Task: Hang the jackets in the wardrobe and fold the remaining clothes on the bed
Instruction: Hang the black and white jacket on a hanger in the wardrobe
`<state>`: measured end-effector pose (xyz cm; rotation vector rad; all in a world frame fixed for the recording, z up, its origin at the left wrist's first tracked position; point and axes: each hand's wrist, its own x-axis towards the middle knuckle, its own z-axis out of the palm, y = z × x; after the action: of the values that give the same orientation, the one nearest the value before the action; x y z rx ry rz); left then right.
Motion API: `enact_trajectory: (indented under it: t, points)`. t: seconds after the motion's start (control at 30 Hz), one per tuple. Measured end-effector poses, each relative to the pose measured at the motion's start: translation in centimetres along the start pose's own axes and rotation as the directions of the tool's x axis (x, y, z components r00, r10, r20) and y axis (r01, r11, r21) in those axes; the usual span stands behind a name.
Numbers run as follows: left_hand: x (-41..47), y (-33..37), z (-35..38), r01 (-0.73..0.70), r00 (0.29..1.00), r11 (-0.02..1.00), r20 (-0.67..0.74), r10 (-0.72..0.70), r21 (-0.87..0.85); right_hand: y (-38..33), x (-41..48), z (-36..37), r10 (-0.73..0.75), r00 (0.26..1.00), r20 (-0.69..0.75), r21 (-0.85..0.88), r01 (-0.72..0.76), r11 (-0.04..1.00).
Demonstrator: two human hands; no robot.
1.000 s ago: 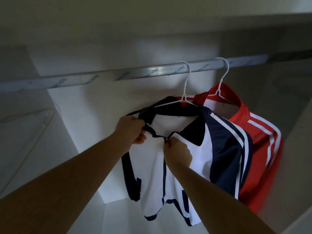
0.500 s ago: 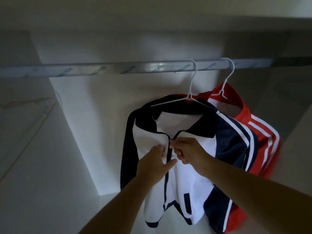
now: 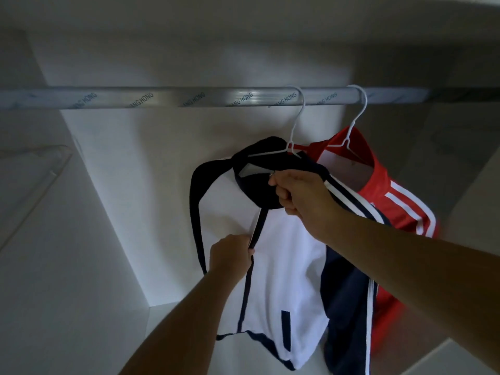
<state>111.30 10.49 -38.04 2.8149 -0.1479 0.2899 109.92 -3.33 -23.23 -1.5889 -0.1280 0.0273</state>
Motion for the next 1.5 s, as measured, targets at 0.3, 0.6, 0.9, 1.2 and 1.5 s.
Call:
enact_trajectory:
  t: [0.3, 0.6, 0.9, 1.2, 1.5]
  points:
    - [0.0, 3.5, -6.5, -0.066, 0.984, 0.977, -0.178, 0.029, -0.205, 0.8, -2.8, -8.5, -0.605, 0.795, 0.042, -0.841, 0.356, 0.408]
    - [6.9, 12.5, -12.1, 0.073, 0.996, 0.89, 0.071, -0.046, -0.451, 3.6, -4.3, -10.8, -0.242, 0.969, 0.051, -0.902, 0.149, 0.406]
    - [4.4, 10.4, -12.7, -0.363, 0.925, 0.833, -0.266, 0.27, -0.417, 3.5, -4.9, -9.9, -0.039, 0.999, -0.026, -0.887, -0.005, 0.461]
    - [5.5, 11.0, -14.0, 0.062, 0.996, 0.943, 0.078, -0.039, -0.327, 2.5, -6.4, -10.7, 0.207, 0.972, 0.113, -0.942, 0.039, 0.334]
    - [5.3, 15.0, -14.2, 0.162, 0.971, 0.935, 0.218, -0.094, -0.316, 0.7, -8.0, -11.5, 0.098, 0.988, 0.118, -0.982, 0.13, -0.136]
